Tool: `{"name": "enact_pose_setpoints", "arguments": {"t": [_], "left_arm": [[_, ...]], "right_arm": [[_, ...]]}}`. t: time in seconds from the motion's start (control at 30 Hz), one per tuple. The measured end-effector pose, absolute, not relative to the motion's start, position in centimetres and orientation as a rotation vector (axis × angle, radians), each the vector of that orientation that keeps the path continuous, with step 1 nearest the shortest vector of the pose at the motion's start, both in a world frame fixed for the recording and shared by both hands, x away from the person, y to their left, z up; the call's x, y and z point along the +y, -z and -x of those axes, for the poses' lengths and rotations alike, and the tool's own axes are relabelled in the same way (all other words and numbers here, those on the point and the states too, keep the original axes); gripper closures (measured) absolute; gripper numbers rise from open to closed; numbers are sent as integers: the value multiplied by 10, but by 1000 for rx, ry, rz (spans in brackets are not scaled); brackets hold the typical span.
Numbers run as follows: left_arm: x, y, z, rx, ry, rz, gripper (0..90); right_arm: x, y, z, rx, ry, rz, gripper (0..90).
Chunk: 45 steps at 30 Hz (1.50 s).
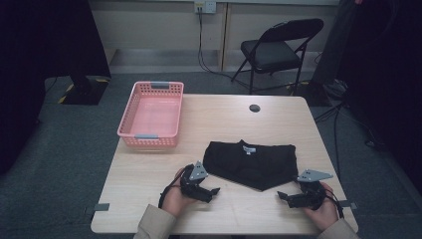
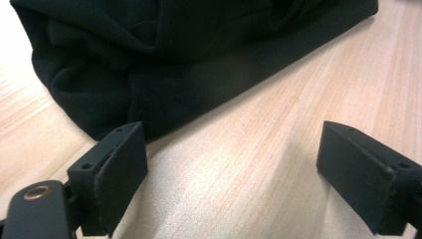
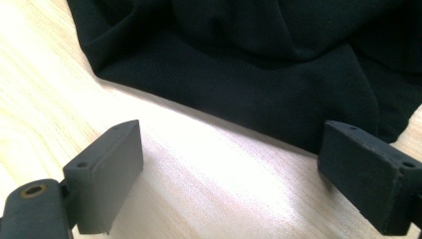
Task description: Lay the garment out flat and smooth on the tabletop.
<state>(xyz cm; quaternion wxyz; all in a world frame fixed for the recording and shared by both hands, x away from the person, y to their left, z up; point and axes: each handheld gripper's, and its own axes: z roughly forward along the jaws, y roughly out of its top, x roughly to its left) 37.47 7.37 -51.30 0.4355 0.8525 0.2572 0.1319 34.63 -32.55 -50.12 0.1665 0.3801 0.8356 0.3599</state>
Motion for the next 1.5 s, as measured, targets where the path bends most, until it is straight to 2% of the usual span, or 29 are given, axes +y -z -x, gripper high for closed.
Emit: {"name": "enact_pose_setpoints", "arguments": {"t": [0.43, 0.57, 0.73, 1.1, 1.27, 1.5], "left_arm": [[75, 513, -374, 673, -343, -2120, 76], [75, 513, -373, 679, -345, -2124, 75], [79, 509, -375, 701, -349, -2129, 150], [70, 492, -383, 671, -358, -2092, 153], [67, 484, -390, 688, -337, -2062, 154], [54, 478, -402, 683, -336, -2064, 158]], "right_arm": [[-325, 500, -346, 2383, -1018, -1089, 101], [-327, 498, -345, 2395, -1043, -1119, 125], [-329, 492, -347, 2366, -1084, -1127, 132], [-315, 479, -358, 2329, -1130, -1069, 170], [-309, 474, -367, 2322, -1139, -1059, 193], [-298, 469, -382, 2320, -1186, -1061, 274]]}}
